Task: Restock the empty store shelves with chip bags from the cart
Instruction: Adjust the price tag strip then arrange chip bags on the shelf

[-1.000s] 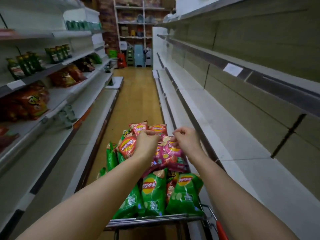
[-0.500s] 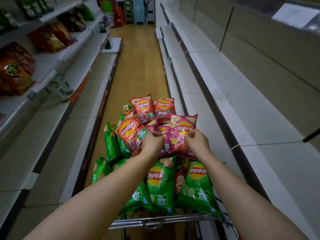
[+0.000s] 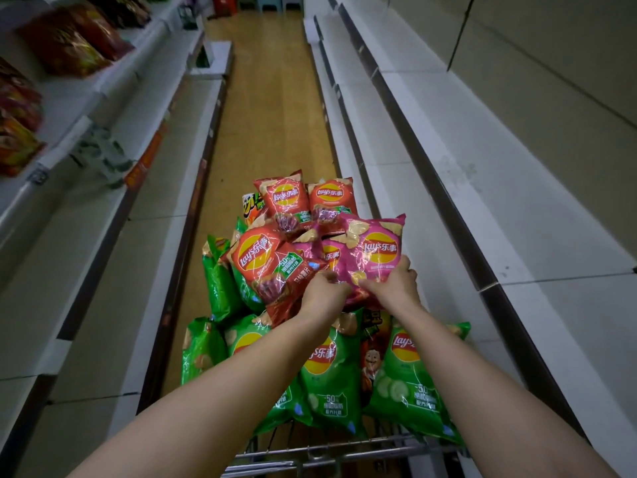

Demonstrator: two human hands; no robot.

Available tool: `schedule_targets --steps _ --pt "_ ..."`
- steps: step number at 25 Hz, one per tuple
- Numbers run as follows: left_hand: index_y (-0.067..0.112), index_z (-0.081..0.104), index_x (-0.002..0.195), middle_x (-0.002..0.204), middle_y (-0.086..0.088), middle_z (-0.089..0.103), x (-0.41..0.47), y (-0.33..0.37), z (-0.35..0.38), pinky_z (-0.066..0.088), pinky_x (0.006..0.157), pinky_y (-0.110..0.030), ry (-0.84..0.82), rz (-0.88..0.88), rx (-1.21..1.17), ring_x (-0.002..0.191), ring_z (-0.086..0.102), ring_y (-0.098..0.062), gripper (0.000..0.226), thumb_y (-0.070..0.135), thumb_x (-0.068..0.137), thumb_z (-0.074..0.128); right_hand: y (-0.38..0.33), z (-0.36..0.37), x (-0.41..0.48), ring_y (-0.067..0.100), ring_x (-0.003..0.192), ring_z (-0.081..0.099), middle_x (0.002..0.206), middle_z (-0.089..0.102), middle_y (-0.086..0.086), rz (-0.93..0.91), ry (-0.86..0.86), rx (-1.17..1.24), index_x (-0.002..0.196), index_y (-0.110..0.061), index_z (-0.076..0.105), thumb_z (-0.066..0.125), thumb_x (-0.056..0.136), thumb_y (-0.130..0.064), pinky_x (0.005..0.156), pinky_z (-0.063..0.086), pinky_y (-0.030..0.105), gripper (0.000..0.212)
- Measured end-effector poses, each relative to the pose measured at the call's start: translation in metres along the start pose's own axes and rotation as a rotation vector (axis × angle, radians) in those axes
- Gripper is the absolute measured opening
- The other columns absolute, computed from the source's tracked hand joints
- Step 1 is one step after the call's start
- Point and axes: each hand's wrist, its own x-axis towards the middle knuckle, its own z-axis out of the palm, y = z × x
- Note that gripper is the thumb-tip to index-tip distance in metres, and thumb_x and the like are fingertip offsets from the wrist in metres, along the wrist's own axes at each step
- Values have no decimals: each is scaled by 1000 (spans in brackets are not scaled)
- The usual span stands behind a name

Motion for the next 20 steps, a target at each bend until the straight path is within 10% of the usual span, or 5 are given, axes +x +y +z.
schedule_targets --steps 9,14,20 --pt "7 26 147 145 -11 42 -44 15 12 40 105 -38 29 134 -38 129 45 -27 70 42 92 53 -12 -48 -43 21 108 57 122 54 4 -292 50 336 138 -17 30 79 70 -34 87 53 37 86" --pt "9 50 129 115 -9 67 -85 15 8 55 70 -21 -40 252 -352 96 68 -19 56 44 87 58 -28 -77 -96 5 92 58 106 56 -8 -483 -142 488 125 -25 40 71 79 -31 68 50 16 56" --pt "8 56 121 105 -10 72 -132 17 -4 57 79 -34 -25 371 -445 91 71 -25 46 35 84 64 -34 -111 -140 16 96 66 108 65 -1 -554 -167 601 127 -21 50 44 93 -48 81 56 36 44"
